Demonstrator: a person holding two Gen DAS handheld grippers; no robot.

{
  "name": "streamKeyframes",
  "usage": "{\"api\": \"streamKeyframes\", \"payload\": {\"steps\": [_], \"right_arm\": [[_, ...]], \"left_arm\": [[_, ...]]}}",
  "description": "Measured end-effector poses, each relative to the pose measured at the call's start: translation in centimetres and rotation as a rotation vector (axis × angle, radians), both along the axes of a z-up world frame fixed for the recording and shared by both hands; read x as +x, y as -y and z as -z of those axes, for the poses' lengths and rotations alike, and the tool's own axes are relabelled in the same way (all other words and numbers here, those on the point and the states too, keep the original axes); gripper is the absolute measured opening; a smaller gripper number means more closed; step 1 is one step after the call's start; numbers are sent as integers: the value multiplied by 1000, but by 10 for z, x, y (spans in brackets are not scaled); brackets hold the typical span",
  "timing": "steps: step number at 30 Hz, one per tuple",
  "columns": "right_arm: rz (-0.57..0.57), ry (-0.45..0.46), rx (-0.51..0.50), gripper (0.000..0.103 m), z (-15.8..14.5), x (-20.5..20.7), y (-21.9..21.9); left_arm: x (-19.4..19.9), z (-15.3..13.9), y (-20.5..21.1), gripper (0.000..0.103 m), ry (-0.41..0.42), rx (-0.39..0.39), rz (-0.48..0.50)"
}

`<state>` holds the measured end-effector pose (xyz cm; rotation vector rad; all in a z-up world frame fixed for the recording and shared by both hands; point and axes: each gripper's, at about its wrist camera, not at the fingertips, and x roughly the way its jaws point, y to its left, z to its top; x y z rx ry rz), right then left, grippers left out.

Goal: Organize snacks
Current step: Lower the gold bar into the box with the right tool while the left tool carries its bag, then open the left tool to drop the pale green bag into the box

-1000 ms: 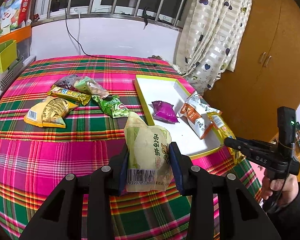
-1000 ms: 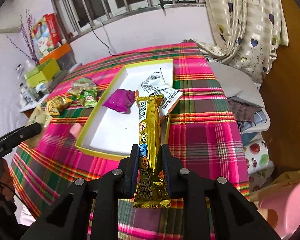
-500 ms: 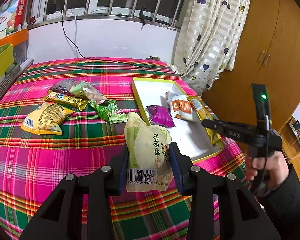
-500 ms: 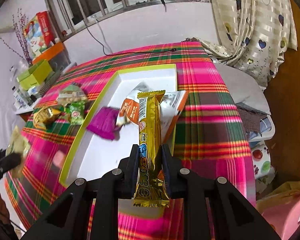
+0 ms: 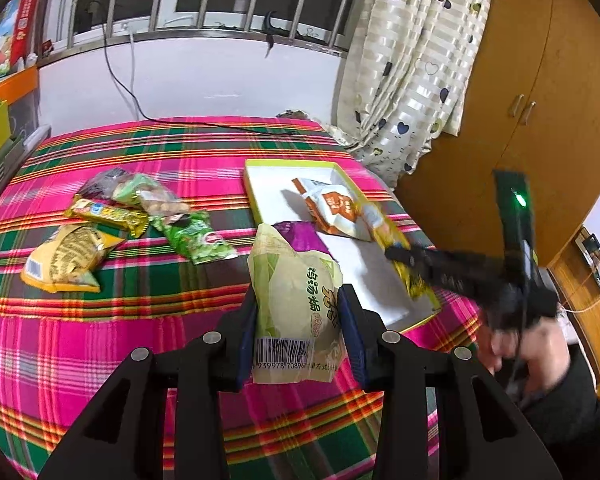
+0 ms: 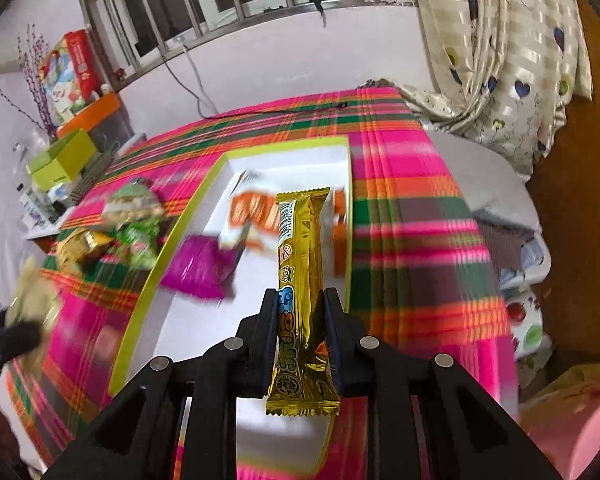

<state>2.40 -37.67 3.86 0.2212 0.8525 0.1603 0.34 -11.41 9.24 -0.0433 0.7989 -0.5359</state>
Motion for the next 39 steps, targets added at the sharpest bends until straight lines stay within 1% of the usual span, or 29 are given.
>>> {"api": "streamKeyframes", "payload": {"steps": [2, 4, 8, 18, 21, 23, 26, 33, 36, 37, 39], "right_arm": [[11, -11, 21, 19, 4, -11, 0], [21, -13, 16, 19, 3, -16, -1], [32, -27, -10, 19, 3, -10, -4], [63, 2, -48, 19, 5, 47, -2], [65, 5, -34, 20, 5, 56, 1], [46, 5, -1, 25, 5, 54, 4], [22, 11, 11, 28, 3, 41, 4], [6, 33, 26, 32, -2, 12, 4], [4, 33, 29, 34, -3, 6, 4], [2, 31, 30, 35, -3, 5, 4], [1, 30, 28, 36, -4, 1, 3]], "left_arm": [[2, 2, 7, 39, -6, 0, 13], [5, 3, 13, 39, -14, 4, 25], [10, 9, 26, 39, -38, 11, 44], [20, 15, 37, 39, -57, 30, 40], [25, 16, 41, 39, -62, 35, 40], [28, 17, 44, 39, -63, 39, 43], [32, 20, 50, 39, -74, 43, 54], [39, 35, 69, 41, -112, 62, 95], [44, 37, 69, 42, -119, 38, 92], [43, 37, 69, 42, -113, 42, 86], [43, 35, 67, 48, -103, 47, 74]]}}
